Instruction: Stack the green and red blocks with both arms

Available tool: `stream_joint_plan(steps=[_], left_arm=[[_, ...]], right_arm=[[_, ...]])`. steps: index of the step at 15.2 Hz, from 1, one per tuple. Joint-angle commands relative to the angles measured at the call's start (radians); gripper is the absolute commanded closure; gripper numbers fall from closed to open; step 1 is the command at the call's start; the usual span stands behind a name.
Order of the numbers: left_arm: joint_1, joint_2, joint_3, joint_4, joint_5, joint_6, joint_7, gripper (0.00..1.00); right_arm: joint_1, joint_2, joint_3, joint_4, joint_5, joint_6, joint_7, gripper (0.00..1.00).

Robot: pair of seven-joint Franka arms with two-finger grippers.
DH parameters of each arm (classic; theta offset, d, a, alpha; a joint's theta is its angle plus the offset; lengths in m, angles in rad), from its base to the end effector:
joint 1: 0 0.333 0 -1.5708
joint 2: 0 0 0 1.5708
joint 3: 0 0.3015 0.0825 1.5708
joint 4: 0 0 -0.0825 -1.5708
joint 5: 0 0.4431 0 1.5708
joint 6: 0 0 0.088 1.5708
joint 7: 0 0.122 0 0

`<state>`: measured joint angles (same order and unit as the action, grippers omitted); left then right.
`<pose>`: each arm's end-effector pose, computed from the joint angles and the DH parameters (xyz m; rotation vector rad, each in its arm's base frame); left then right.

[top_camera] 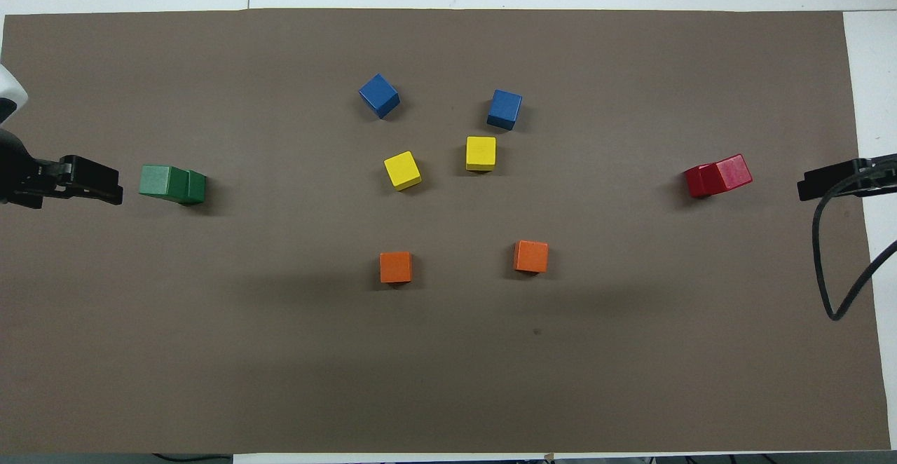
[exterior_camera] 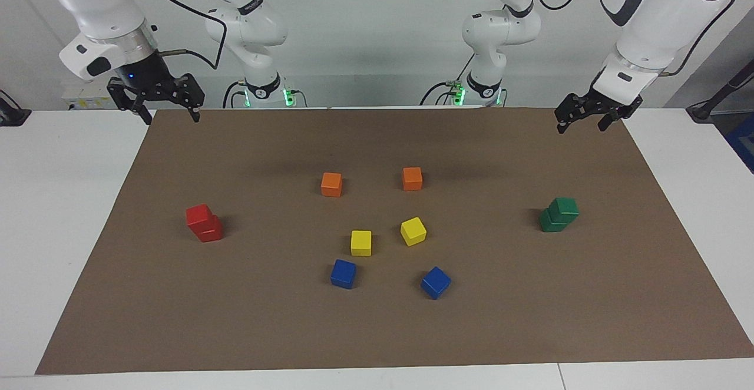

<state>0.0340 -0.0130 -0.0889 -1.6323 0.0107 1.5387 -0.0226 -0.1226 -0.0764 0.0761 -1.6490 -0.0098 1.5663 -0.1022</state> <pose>0.6022 -0.0320 0.5678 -3.1237 0.0505 0.1252 0.5892 -0.0272 0.5989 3.1253 0.0867 -0.0120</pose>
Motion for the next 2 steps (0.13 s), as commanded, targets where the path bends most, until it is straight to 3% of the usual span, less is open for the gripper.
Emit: stream_joint_plan(steps=[1,2], left_arm=[[-0.006,-0.01,0.006,-0.006,0.003,0.003,0.0,0.0],[-0.006,-0.01,0.008,-0.006,0.003,0.003,0.0,0.0]], right_arm=[[-0.005,-0.02,0.002,-0.021,-0.009,0.008,0.015,0.0],[-0.006,-0.02,0.001,-0.021,-0.009,0.006,0.015,0.0]])
